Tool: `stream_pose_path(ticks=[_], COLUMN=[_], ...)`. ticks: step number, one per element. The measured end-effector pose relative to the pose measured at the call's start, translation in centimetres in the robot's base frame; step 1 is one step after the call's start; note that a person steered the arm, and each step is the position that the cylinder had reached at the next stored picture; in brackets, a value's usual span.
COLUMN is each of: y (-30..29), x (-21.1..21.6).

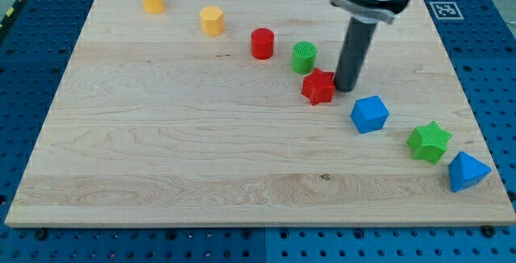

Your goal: Slide green circle above the red star

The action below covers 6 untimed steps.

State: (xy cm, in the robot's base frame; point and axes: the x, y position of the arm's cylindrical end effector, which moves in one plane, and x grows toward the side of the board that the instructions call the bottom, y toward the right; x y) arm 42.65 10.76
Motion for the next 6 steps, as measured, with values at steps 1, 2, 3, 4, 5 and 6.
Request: stream_pose_path(ticks=[1,2,3,4,5,6], y=[-2.0,-0.4,-0.8,-3.7,-6.5,-7.6], x=[-0.8,-4.9,-7.4,-7.5,-6.4,-6.2])
